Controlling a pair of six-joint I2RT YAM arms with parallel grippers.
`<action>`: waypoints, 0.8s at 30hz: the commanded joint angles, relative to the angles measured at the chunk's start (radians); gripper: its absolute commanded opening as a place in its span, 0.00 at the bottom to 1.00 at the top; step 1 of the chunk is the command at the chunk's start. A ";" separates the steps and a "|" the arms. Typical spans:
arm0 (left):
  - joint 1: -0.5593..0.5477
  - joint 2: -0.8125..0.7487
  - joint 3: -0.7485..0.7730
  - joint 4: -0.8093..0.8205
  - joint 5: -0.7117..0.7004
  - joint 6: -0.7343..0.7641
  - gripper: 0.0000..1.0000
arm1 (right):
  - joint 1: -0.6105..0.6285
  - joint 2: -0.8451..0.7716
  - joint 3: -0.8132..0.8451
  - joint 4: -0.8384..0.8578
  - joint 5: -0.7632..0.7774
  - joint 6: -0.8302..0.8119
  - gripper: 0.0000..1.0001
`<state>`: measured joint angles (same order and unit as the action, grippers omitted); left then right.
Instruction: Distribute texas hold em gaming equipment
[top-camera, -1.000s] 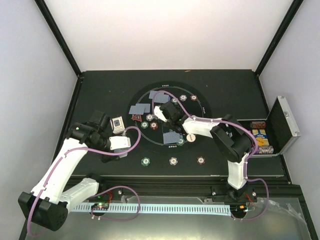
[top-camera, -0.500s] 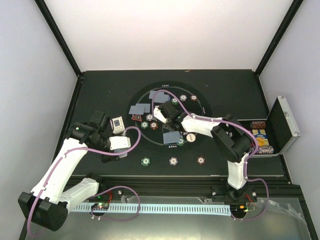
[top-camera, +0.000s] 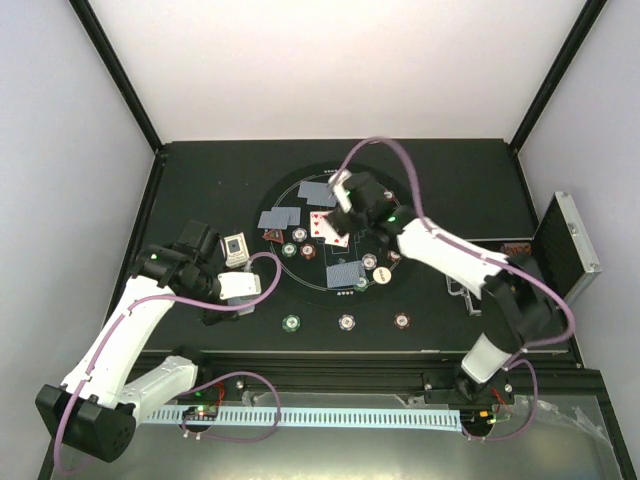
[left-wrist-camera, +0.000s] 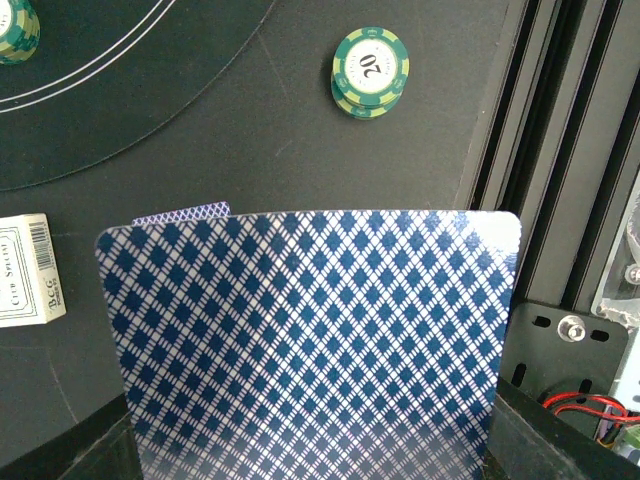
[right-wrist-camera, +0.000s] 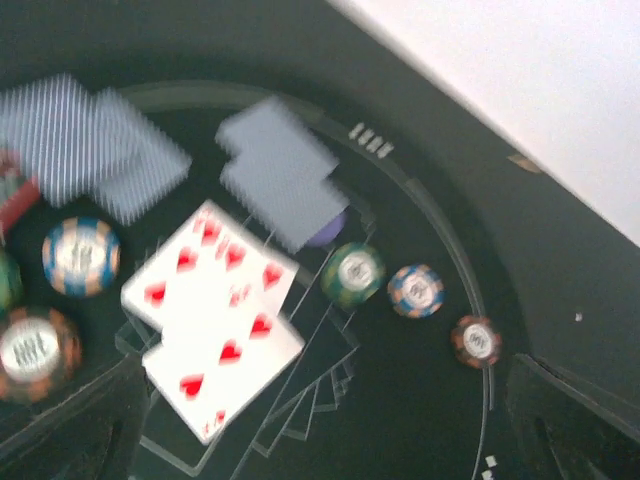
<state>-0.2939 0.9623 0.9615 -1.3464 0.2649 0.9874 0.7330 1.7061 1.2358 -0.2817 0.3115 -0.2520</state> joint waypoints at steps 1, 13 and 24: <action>0.002 -0.012 0.047 -0.023 0.008 0.007 0.02 | -0.119 -0.159 0.058 0.050 -0.217 0.399 1.00; 0.003 -0.001 0.059 -0.020 0.033 -0.001 0.02 | -0.163 -0.265 -0.112 0.090 -0.733 0.742 1.00; 0.002 0.007 0.069 -0.026 0.040 -0.004 0.02 | 0.184 -0.179 -0.288 0.432 -0.831 1.123 0.87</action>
<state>-0.2939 0.9642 0.9810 -1.3506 0.2741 0.9867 0.8387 1.4841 0.9501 -0.0391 -0.4625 0.6922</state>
